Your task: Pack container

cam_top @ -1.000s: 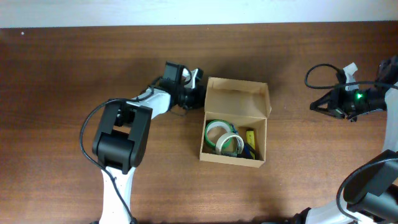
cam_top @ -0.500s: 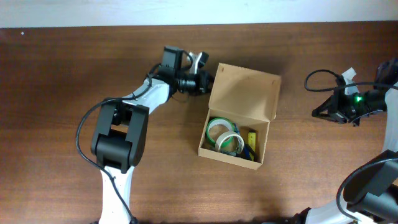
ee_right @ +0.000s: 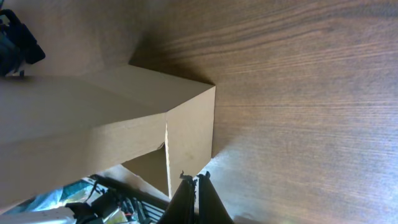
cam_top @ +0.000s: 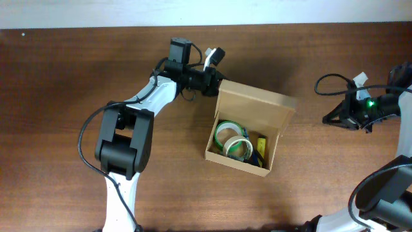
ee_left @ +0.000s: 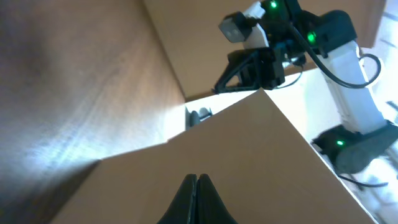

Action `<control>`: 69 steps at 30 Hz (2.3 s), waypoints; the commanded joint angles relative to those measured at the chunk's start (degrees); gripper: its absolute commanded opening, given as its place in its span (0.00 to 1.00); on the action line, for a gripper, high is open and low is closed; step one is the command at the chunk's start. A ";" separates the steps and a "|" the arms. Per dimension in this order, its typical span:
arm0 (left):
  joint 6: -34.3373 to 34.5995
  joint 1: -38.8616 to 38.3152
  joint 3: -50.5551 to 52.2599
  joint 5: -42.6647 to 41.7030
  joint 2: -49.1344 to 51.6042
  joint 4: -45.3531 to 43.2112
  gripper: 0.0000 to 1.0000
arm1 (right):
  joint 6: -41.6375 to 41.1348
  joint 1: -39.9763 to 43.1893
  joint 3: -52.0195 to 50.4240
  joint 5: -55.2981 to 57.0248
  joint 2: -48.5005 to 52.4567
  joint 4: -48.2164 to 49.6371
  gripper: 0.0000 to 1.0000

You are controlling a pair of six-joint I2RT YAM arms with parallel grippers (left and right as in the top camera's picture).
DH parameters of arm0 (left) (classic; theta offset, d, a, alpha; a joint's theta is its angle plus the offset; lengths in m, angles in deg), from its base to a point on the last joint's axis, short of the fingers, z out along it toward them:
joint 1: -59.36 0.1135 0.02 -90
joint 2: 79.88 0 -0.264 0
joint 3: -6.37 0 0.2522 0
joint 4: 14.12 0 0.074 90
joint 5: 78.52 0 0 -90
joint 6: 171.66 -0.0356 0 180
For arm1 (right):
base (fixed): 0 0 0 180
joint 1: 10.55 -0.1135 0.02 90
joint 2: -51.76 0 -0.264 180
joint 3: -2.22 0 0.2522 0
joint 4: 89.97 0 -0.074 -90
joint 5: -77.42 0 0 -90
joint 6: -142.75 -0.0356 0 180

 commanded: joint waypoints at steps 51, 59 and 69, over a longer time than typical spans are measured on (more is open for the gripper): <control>-31.91 -3.26 -0.96 71.97 -38.82 67.95 0.02 | -11.43 -47.06 1.07 23.87 -8.59 -5.55 0.05; -31.06 -4.31 -0.63 91.58 -39.80 74.53 0.02 | -17.46 -56.98 -3.43 30.21 -8.33 1.07 0.06; -30.99 -12.09 -0.63 98.16 -50.45 73.13 0.02 | -17.40 -55.43 -17.44 29.62 -7.61 9.31 0.05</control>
